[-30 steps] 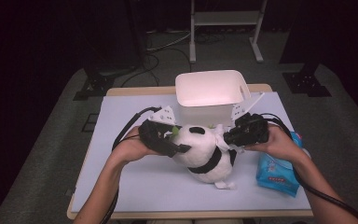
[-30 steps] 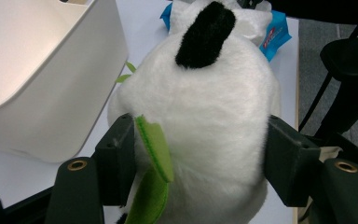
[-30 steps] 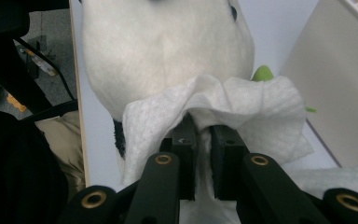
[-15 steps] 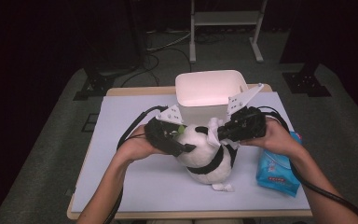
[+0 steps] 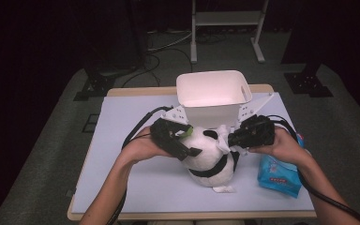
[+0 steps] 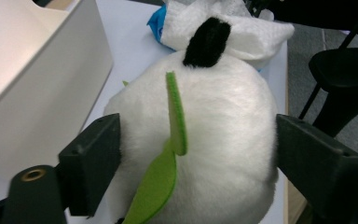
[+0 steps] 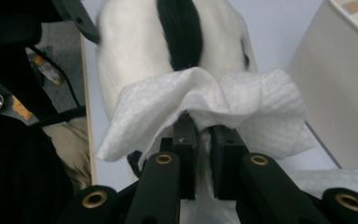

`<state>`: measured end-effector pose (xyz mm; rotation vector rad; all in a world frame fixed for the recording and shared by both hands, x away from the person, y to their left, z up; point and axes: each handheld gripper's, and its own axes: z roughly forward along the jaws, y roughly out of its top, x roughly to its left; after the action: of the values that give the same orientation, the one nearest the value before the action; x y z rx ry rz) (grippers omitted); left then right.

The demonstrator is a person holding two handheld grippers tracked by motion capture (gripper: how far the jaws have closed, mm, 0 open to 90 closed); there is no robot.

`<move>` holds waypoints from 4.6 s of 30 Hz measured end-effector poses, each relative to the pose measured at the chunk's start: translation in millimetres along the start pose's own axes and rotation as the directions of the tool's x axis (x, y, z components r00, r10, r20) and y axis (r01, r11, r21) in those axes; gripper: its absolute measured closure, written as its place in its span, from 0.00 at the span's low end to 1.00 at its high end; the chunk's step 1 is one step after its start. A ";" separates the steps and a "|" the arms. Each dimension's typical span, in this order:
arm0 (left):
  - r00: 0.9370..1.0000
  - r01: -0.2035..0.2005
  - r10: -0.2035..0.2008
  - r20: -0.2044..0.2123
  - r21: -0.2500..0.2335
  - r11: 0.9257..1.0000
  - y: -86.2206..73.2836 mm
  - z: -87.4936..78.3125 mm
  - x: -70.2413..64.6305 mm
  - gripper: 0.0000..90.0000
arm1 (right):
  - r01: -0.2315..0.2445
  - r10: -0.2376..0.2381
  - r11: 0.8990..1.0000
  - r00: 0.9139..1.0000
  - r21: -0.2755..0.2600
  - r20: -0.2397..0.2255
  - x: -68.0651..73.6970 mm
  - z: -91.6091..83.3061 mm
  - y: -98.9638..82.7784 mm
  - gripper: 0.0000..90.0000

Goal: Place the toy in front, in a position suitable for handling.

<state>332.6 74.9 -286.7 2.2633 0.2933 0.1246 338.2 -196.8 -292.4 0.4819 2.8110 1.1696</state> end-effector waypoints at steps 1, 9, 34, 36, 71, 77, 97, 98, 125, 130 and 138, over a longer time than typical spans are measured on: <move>1.000 -0.002 0.002 0.007 0.003 1.000 -1.6 -0.6 1.2 0.15 | -0.001 0.001 1.000 1.000 0.010 0.004 -0.3 1.6 -1.6 0.91; 1.000 -0.011 0.011 -0.008 -0.028 1.000 -2.0 -4.2 3.4 0.34 | -0.003 0.003 1.000 1.000 0.024 0.012 -0.5 2.6 -0.3 0.90; 0.998 -0.059 0.059 -0.007 0.042 0.997 41.6 31.0 -6.3 0.26 | 0.051 -0.054 0.998 0.995 0.037 0.078 4.1 -27.0 30.5 0.90; 0.998 -0.056 0.056 -0.010 0.043 0.998 41.8 30.9 -5.9 0.22 | 0.047 -0.049 0.998 0.996 0.036 0.078 4.1 -27.0 27.2 0.90; 0.998 0.027 -0.023 0.062 -0.057 0.998 -0.1 37.8 17.1 0.33 | 0.001 -0.003 1.000 0.992 0.019 0.123 -6.0 -38.6 9.9 0.90; 1.000 0.011 -0.011 0.006 -0.025 1.000 7.8 16.8 14.9 0.35 | 0.006 -0.009 1.000 0.993 0.021 0.121 -6.8 -38.9 15.8 0.91; 0.998 -0.045 0.049 -0.040 0.088 0.995 16.5 7.5 8.4 0.35 | 0.086 -0.089 0.996 0.992 0.040 0.094 3.8 -20.3 58.3 0.90; 0.998 -0.042 0.045 -0.037 0.087 0.995 15.8 9.1 8.2 0.35 | 0.087 -0.090 0.995 0.991 0.042 0.094 3.3 -19.5 57.3 0.90; 0.995 0.039 -0.041 0.088 0.028 0.999 -15.9 40.6 16.1 0.07 | 0.008 -0.013 0.997 0.998 0.079 0.064 -7.5 -23.6 14.2 0.90; 0.991 0.059 -0.059 0.124 0.001 0.998 -20.8 52.3 18.6 0.07 | -0.003 -0.003 0.996 0.997 0.091 0.071 -7.0 -22.6 10.4 0.90; 0.992 0.076 -0.073 0.105 -0.022 0.997 -16.3 43.8 18.6 0.33 | -0.023 0.019 0.998 0.997 0.055 0.076 -11.2 -25.3 4.9 0.90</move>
<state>356.0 57.6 -327.7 2.2217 0.3189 -0.0282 345.8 -214.2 -271.8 0.5495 2.7872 1.0547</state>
